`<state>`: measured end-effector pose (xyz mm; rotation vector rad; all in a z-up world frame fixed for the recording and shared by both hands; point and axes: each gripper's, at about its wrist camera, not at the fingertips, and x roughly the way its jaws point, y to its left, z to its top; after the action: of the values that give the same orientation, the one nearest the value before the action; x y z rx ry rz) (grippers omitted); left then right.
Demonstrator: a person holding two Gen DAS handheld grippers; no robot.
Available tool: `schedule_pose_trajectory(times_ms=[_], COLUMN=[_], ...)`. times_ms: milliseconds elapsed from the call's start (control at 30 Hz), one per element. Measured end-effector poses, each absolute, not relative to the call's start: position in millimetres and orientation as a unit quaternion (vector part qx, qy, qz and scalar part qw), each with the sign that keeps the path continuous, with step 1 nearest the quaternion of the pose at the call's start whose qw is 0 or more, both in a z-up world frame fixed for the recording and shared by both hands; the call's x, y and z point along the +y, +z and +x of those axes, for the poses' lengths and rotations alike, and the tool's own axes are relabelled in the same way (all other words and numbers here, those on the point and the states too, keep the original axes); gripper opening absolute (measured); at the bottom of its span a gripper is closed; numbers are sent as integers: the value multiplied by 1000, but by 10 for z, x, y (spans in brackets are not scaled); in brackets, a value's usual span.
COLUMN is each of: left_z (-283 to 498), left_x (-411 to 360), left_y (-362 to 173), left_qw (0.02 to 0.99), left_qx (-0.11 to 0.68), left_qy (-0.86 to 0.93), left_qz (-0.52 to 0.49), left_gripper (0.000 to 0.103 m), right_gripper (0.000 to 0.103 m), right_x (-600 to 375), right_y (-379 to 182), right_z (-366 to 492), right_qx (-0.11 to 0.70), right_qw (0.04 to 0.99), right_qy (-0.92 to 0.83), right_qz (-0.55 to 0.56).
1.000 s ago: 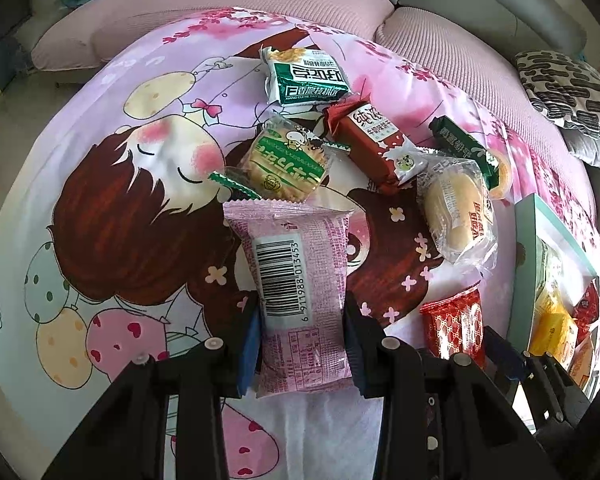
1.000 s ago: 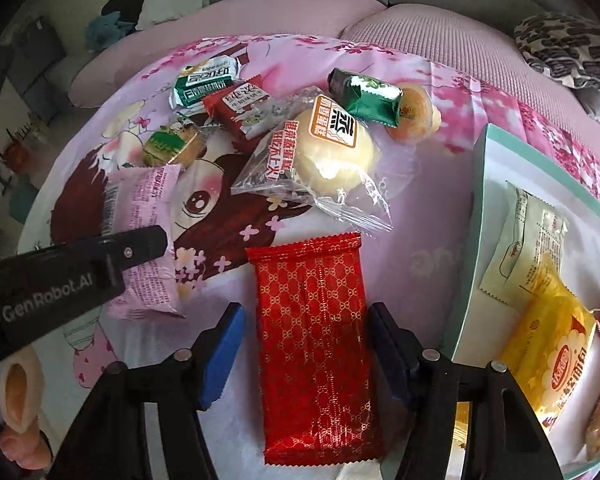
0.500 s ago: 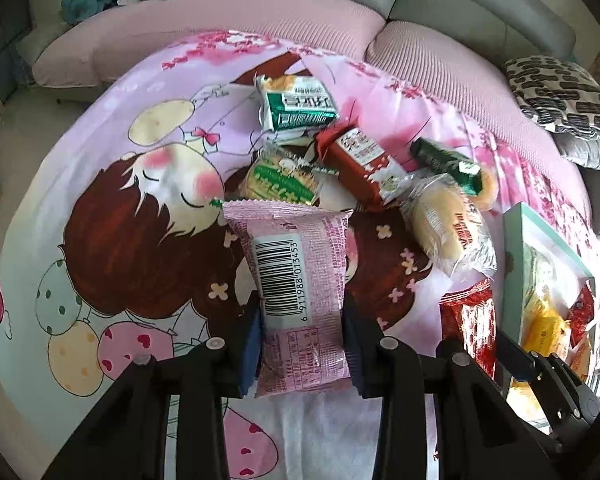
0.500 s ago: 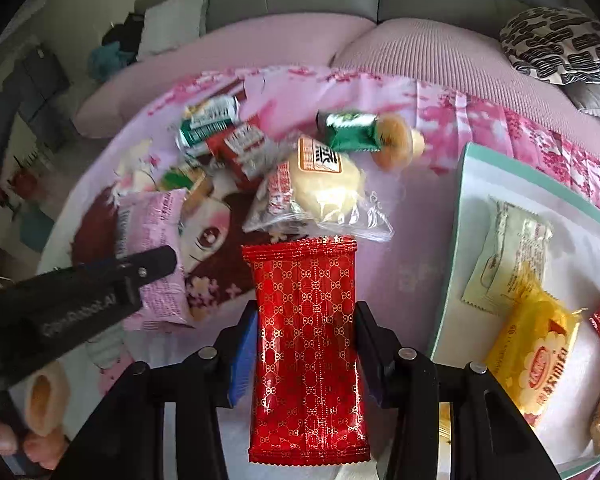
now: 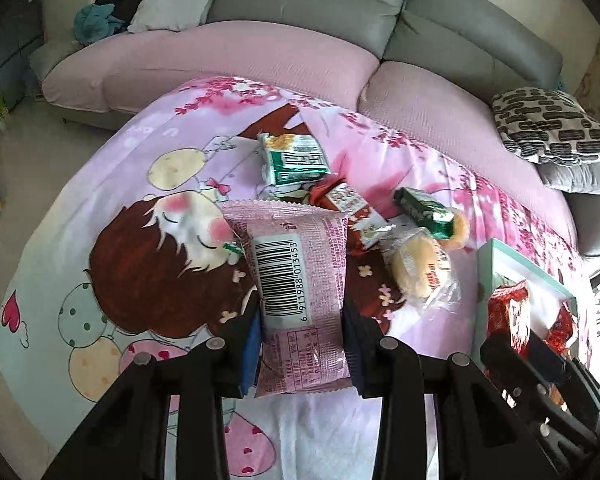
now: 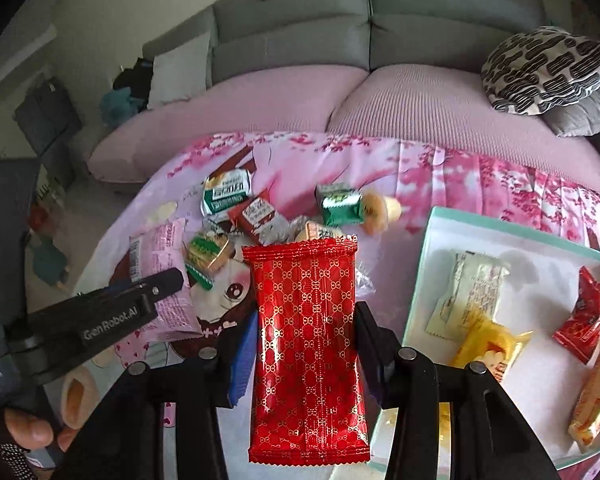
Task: Organize snacks
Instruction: 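Lift both packs and carry them over the tray, then lower both packs into the tray and open both grippers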
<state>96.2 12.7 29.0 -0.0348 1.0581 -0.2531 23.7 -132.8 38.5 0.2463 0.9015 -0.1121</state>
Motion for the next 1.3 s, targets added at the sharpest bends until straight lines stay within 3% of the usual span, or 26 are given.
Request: schedule_pose_trajectory(times_ms=[600,1300], left_z=[727,714], left_x=[-616,-2051], left_y=[435,355], left_qw=[846,811], left_qx=[488,483], left_qy=[-213,-312], left_qz=[29,112], left_gripper=[38,38], right_gripper=[48,48], right_x=[-2538,-3242], right_y=[625,270], right_z=[-369,-473], right_qx=[393,390], right_qw=[877,854], right_qy=[-202,-237], right_qz=[190,248])
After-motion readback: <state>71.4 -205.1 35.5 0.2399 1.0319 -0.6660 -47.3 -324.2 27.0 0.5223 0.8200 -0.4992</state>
